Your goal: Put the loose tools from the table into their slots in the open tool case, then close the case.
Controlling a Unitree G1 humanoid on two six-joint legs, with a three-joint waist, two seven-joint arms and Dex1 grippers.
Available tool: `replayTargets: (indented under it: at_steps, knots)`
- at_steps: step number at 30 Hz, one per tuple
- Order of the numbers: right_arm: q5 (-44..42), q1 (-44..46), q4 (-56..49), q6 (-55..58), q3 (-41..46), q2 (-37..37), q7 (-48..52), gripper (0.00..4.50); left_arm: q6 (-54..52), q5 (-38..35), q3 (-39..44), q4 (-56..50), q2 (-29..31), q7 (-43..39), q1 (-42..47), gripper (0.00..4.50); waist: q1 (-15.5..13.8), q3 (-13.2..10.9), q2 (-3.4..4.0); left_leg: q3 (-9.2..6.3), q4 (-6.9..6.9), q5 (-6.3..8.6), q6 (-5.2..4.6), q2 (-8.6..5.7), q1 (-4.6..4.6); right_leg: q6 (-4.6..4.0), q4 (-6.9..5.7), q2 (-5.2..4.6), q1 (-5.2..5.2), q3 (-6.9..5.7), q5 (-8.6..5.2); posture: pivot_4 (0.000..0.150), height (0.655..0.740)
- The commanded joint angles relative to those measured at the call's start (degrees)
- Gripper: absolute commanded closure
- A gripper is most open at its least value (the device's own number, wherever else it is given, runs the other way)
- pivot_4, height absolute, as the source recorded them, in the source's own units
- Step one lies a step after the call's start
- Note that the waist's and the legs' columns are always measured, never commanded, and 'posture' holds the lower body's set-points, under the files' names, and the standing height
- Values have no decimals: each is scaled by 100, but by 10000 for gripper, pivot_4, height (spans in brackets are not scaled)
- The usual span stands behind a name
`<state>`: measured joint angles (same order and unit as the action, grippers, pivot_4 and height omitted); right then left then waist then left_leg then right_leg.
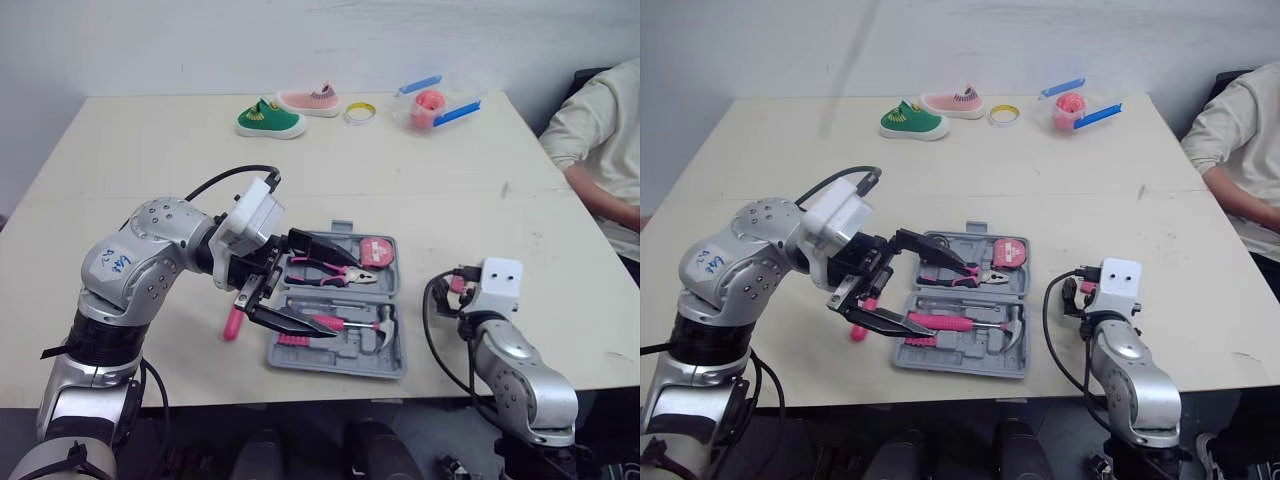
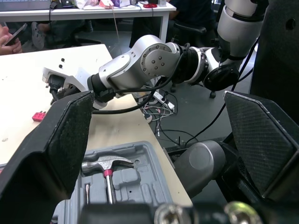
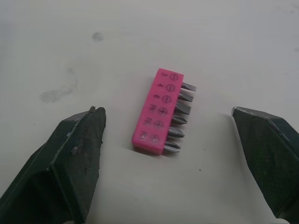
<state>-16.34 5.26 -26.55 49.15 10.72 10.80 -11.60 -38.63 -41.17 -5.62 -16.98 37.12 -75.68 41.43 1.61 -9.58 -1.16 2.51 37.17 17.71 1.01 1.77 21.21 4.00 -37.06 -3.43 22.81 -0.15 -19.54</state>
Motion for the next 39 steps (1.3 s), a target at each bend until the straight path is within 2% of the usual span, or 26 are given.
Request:
replayTargets:
  at_steps: [1,2,3,5,10,19,30,33,36,39]
  knots:
    - [129,-225,-378,83,129,-35,-21,0,79,-48,64,-94,20,19,2,274,-6,0,0,0,0,0,0,0,0,0,0,0,0,0,0,1500,7400]
    - [129,-238,-410,87,155,-65,-16,0,86,-45,64,-94,17,21,-5,274,-5,0,0,0,0,2,-3,0,0,0,0,0,0,0,0,1500,7400]
    - [179,-236,-406,85,167,-45,-19,5098,100,-40,56,-99,8,24,-10,0,-3,0,0,0,0,2,-4,-1,0,0,0,0,0,0,0,1500,7400]
    - [188,-205,-351,94,207,-20,43,12549,111,-45,43,-116,-12,37,-18,0,-2,0,0,0,1,3,-5,-1,0,2,0,-1,0,3,1,1500,7400]
    - [31,-166,-245,66,331,27,391,12549,117,-67,37,-168,-35,79,-42,0,12,0,0,0,-1,5,-8,0,-3,2,4,2,0,3,1,1500,7400]
    - [-259,-184,137,-437,362,789,1877,12549,129,-83,61,-192,-36,88,-36,0,3,0,0,1,0,7,-13,-2,-2,2,6,2,0,3,1,1500,7400]
    - [-66,-164,517,-550,346,874,1948,12549,158,-13,74,-178,-105,316,-18,0,0,0,0,1,0,7,-12,0,-2,2,5,2,0,4,1,1500,7400]
    - [-35,-156,575,-576,345,895,1963,20722,157,107,37,-113,-118,494,10,0,-1,0,0,1,0,7,-12,-1,-2,2,5,2,0,4,1,1500,7400]
    - [-28,-144,596,-560,360,937,1985,33432,123,311,-70,-1,-183,744,107,0,-5,0,0,1,1,7,-12,-1,-2,3,5,1,-1,4,1,1500,7400]
    - [-69,-149,479,-532,432,991,2031,33432,87,349,-95,23,-205,807,146,0,-7,0,-1,1,2,7,-12,-2,-1,4,5,0,-2,5,2,1500,7400]
